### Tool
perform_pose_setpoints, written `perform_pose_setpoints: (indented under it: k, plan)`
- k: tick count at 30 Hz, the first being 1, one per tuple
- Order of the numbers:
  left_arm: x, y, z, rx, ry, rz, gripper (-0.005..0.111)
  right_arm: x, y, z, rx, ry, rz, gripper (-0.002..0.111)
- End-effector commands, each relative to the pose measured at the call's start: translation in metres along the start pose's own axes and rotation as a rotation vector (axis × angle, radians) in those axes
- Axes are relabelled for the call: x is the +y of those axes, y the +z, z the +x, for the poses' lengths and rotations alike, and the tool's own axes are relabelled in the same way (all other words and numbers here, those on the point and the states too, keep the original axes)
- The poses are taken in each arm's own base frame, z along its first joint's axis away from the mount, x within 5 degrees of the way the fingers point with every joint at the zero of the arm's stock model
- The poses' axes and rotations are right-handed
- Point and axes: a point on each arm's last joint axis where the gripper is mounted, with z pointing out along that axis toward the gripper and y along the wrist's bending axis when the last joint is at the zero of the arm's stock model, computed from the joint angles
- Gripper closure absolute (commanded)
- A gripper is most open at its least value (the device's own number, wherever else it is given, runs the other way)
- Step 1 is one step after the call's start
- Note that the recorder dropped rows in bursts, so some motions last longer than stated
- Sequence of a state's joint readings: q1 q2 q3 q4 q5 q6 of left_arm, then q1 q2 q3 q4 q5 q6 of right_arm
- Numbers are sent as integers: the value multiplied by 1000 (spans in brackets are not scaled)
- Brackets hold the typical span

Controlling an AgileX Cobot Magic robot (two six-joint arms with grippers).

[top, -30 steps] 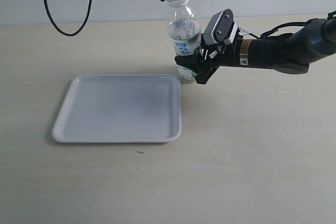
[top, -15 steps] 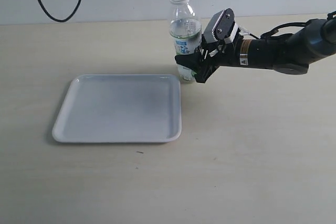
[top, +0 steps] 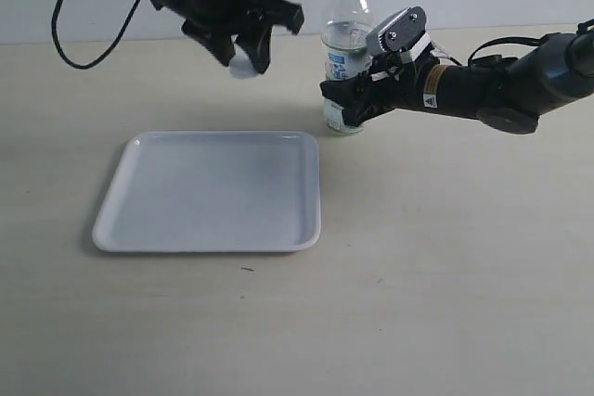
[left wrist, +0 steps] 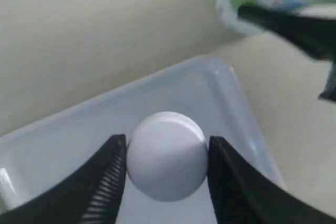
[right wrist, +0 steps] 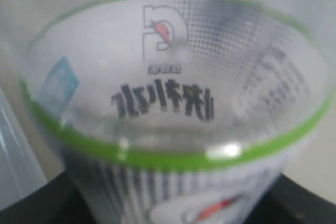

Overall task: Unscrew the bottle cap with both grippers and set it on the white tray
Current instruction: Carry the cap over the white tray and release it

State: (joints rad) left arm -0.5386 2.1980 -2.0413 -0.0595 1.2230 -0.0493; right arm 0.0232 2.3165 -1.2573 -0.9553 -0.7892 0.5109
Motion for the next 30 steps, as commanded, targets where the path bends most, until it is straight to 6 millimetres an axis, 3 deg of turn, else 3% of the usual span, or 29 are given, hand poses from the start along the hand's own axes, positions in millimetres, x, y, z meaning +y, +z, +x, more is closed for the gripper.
perform_pose_setpoints:
  k: [1,13,21,30]
  plan:
    - [5,24,20,109,59,-40,107,-6,-1,8,67,77,77,108]
    - [11,90,58,101,54,-35,107,-7,-1,9,76,89,91,108]
    - [13,106,67,44,62,-30,107,-7,-1,9,76,89,91,108]
    - [13,108,69,49,39,-31,103,-7,-1,9,76,89,91,108]
